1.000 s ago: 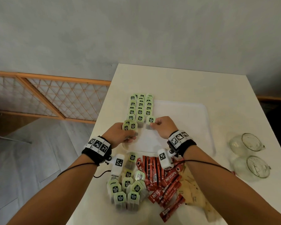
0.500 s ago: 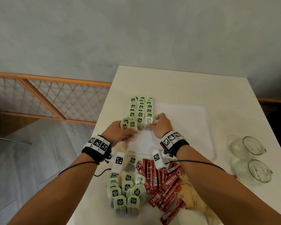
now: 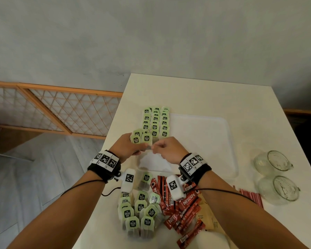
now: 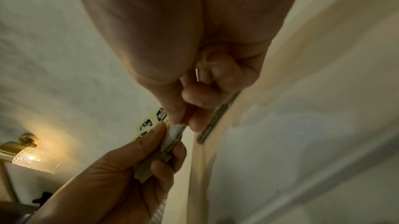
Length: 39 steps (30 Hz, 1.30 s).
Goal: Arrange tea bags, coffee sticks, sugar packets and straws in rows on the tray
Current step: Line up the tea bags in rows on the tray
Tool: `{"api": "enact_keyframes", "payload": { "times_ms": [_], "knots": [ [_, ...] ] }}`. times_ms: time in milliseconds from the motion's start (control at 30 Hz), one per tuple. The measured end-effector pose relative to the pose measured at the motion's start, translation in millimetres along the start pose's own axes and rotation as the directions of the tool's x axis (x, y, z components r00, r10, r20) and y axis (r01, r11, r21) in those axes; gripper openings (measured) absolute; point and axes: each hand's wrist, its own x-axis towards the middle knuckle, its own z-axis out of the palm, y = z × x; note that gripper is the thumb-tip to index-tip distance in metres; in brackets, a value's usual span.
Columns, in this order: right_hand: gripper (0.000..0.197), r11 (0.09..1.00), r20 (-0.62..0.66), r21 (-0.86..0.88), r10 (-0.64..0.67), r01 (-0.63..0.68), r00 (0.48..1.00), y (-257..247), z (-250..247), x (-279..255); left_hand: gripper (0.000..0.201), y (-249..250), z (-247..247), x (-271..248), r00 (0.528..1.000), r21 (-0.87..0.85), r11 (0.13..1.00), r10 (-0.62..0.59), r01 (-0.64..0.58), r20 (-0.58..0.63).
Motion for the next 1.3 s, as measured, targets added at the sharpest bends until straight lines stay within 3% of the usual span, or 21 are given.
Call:
{"api": "enact_keyframes", "payload": {
  "times_ms": [233, 367, 667, 800, 933, 1067, 1300],
  "knots": [
    [0.020, 1.000, 0.007, 0.001, 0.009, -0.009, 1.000, -1, 11, 7, 0.019, -2, -4, -2, 1.000, -0.047, 0.999, 0.006, -0.006, 0.014],
    [0.023, 0.999, -0.074, -0.048, 0.019, -0.023, 0.997, -1, 14, 15, 0.010, -9, -10, 3, 0.996, -0.141, 0.989, -0.047, 0.036, -0.071],
    [0.032, 0.984, -0.129, -0.079, 0.150, -0.161, 0.980, 1, 34, 30, 0.028, -13, -24, 6, 0.975, -0.309, 0.947, -0.142, 0.083, -0.171],
    [0.032, 0.980, -0.145, -0.070, 0.176, -0.188, 0.974, -5, 36, 33, 0.024, -14, -27, 6, 0.971, -0.311, 0.948, -0.138, 0.073, -0.194],
    [0.031, 0.979, -0.162, -0.070, 0.179, -0.192, 0.970, -6, 37, 34, 0.014, -12, -24, 2, 0.978, -0.303, 0.951, -0.119, 0.063, -0.169],
    [0.033, 0.985, -0.200, -0.063, 0.145, -0.160, 0.969, -7, 35, 26, 0.017, -8, -21, -4, 0.992, -0.254, 0.965, -0.085, 0.057, -0.098],
    [0.022, 0.993, -0.073, 0.067, -0.096, 0.101, 0.993, -20, 27, 17, 0.037, -1, -17, -11, 0.991, -0.118, 0.990, -0.061, 0.075, 0.115]
  ]
}}
